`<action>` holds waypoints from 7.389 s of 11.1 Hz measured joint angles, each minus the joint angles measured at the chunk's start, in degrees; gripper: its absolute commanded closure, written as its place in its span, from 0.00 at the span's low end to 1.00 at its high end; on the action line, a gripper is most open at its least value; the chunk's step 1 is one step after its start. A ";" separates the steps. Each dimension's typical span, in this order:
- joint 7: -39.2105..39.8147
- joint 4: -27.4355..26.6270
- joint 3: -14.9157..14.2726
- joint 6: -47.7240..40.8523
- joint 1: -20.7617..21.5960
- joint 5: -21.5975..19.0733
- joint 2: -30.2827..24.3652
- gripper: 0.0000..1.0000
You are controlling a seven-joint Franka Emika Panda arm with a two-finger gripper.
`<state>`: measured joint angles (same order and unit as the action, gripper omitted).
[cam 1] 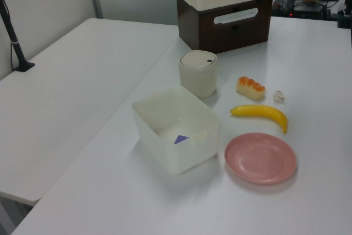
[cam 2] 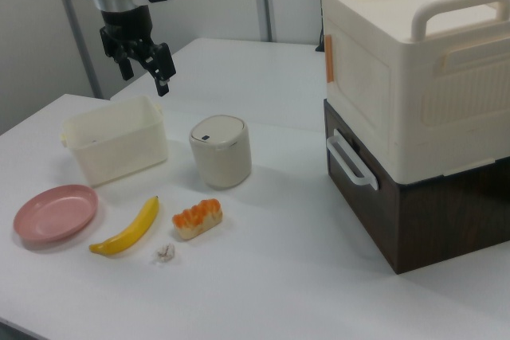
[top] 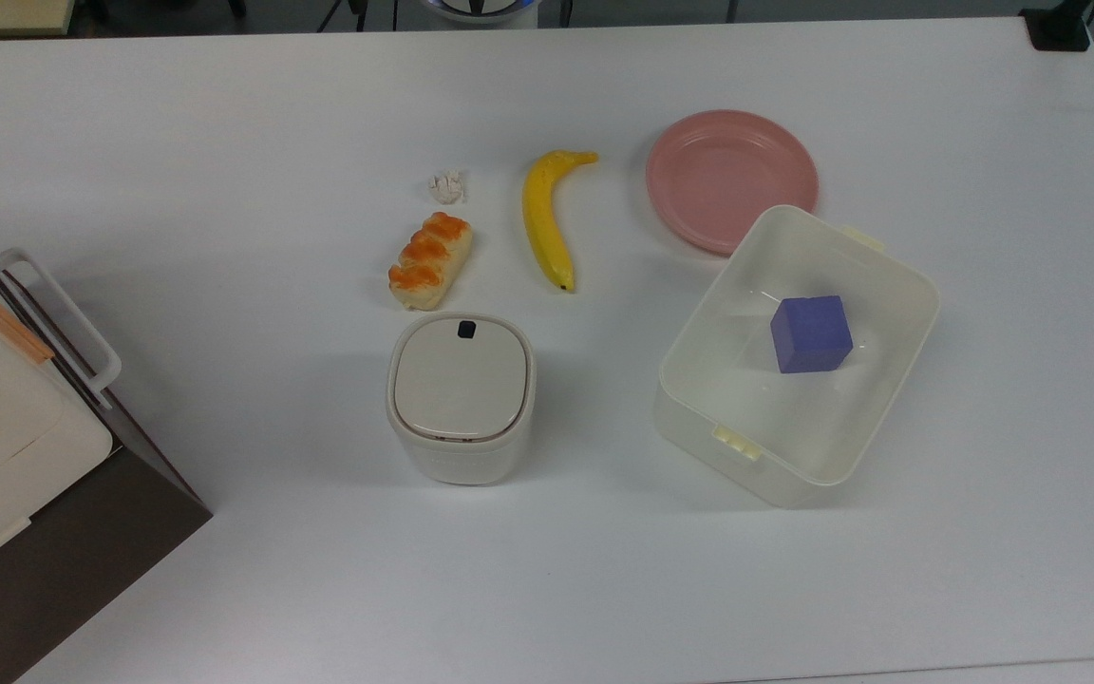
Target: Open the trash can
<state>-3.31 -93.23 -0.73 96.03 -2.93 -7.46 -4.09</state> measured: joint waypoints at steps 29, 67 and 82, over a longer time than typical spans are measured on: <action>1.93 -0.06 -0.66 -3.48 -0.50 8.59 -0.08 0.00; -32.81 13.17 1.92 18.19 7.41 21.99 31.74 1.00; -28.95 12.78 1.95 6.33 1.48 13.83 15.29 0.99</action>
<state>-32.26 -80.45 1.22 102.36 -1.44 6.37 11.20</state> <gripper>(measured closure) 0.987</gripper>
